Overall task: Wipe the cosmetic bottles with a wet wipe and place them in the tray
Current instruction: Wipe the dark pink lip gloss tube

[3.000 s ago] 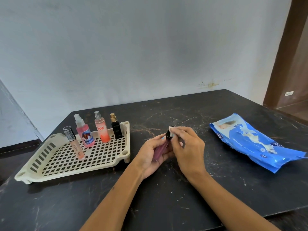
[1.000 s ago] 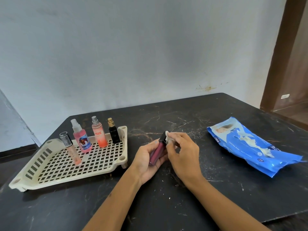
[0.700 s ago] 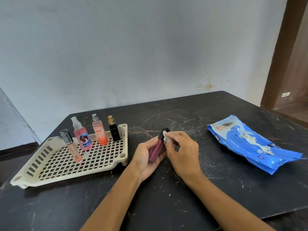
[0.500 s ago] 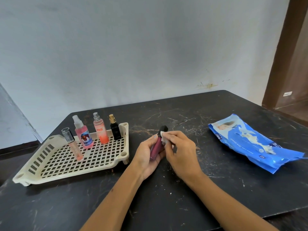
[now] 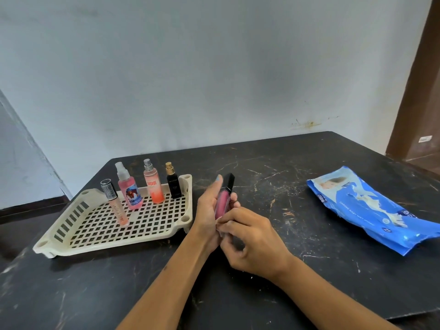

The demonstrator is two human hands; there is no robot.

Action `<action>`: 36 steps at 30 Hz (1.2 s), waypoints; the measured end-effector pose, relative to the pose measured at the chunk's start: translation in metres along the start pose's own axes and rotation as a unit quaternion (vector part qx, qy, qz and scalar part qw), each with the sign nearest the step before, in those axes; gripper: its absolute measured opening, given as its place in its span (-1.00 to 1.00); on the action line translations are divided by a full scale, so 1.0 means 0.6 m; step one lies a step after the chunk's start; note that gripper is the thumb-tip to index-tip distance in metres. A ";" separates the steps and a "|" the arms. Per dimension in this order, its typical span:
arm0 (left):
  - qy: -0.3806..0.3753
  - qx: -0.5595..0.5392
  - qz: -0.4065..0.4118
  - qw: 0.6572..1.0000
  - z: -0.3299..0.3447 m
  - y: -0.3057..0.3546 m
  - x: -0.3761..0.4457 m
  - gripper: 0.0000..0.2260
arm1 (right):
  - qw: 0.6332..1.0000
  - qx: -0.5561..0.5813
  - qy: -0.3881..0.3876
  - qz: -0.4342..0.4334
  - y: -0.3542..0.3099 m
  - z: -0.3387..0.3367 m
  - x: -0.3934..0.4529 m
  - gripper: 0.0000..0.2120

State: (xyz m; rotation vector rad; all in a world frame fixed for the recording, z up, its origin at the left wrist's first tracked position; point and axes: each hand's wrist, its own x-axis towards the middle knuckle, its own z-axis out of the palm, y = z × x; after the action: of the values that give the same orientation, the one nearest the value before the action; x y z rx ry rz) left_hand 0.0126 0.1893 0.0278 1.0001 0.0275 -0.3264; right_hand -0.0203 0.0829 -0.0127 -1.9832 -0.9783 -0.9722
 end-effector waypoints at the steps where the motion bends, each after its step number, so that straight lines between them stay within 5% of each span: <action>1: 0.002 0.020 0.009 1.000 0.002 0.000 0.000 -0.73 | 1.000 0.002 -0.007 -0.006 -0.001 -0.001 0.001 -0.89; 4: 0.044 0.103 0.083 0.990 0.007 0.000 0.000 -0.98 | 1.000 0.005 -0.028 -0.005 -0.001 -0.003 0.000 -0.90; 7: 0.053 0.180 0.170 0.967 0.013 0.014 -0.017 -0.88 | 0.999 0.004 -0.038 0.008 0.005 -0.005 -0.003 -0.87; 13: 0.134 0.350 0.322 0.870 -0.031 0.075 -0.063 -0.82 | 0.999 0.019 0.015 0.046 0.011 -0.003 -0.002 -0.88; 20: 0.289 0.396 0.292 0.821 -0.112 0.094 -0.077 -0.75 | 0.996 0.035 0.041 0.065 0.012 0.001 -0.002 -0.80; 36: 0.310 0.479 0.246 0.783 -0.133 0.080 -0.065 -0.81 | 0.995 0.034 0.038 0.087 0.012 0.000 -0.002 -0.76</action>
State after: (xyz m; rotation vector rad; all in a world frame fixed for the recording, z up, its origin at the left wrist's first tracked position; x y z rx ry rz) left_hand -0.0008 0.2896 0.0305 2.0470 0.2107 0.5658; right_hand -0.0147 0.0795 -0.0156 -1.9253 -0.7720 -0.8996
